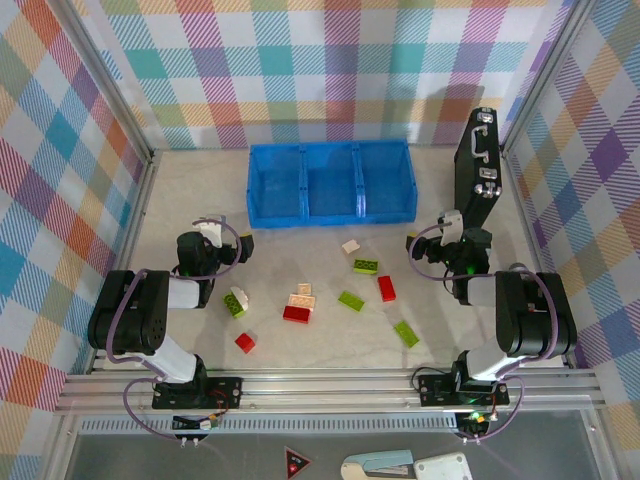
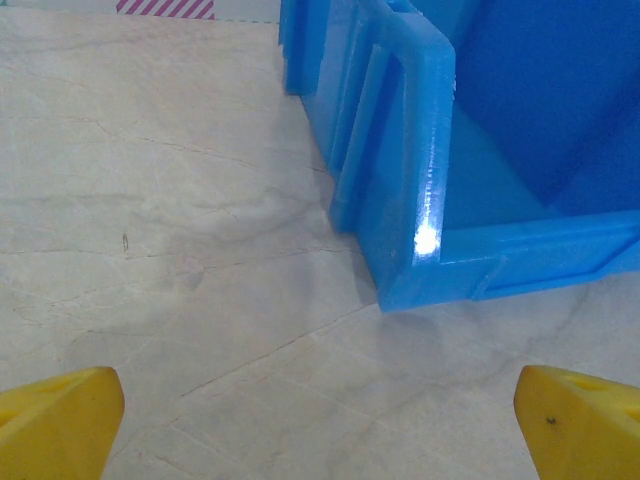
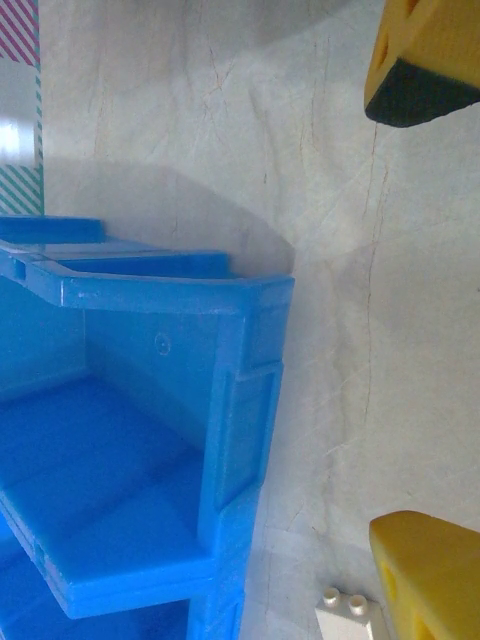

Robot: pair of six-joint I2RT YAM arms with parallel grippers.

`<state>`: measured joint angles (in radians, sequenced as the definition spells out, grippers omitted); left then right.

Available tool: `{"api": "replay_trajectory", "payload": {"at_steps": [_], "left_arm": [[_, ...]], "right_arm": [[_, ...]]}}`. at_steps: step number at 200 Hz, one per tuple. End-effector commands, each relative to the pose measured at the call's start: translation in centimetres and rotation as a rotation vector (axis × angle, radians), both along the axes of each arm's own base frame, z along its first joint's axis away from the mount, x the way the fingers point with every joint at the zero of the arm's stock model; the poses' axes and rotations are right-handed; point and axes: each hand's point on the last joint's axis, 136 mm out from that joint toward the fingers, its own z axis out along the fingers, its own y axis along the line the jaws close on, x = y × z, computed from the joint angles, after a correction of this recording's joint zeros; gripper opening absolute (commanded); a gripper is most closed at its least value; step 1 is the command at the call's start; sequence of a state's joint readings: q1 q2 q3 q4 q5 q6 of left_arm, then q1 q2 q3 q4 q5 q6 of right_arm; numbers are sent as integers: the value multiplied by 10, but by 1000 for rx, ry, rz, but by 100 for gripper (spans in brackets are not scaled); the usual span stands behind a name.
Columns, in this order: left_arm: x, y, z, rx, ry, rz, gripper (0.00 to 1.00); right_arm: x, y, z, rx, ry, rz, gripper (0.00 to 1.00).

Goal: Sort the legos into containers by color
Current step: Pick up the lego from the center of the table.

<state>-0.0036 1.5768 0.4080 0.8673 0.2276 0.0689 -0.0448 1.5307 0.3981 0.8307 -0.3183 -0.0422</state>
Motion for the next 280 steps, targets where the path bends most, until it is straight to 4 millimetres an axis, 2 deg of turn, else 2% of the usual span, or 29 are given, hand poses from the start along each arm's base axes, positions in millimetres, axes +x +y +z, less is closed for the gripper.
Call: {"api": "replay_trajectory", "payload": {"at_steps": [1,16,63,93,129,164,216,263,280], "left_arm": [[-2,-3,0,-3,-15,-26,100],[-2,-3,0,-2,-16,-25,100],[-3,-3,1,-2,-22,-25,100],[-4,-1,6,5,-27,-13,100],[-8,4,15,15,-50,28,100],[-11,4,26,21,11,34,100],[-22,15,45,15,91,155,100],[-29,33,67,-92,286,359,100],[-32,32,76,-113,349,378,100]], "right_arm": [[3,-3,4,-4,-19,-22,99],[6,-11,3,-5,-8,-71,99],[6,-11,3,-7,-13,-72,99],[3,-13,17,-5,-25,-88,99],[-2,-10,25,4,3,-68,99],[-10,-10,32,13,43,-82,99],[-23,-4,48,91,170,-84,97],[-42,4,57,154,301,-111,91],[-51,9,61,152,334,-102,89]]}}
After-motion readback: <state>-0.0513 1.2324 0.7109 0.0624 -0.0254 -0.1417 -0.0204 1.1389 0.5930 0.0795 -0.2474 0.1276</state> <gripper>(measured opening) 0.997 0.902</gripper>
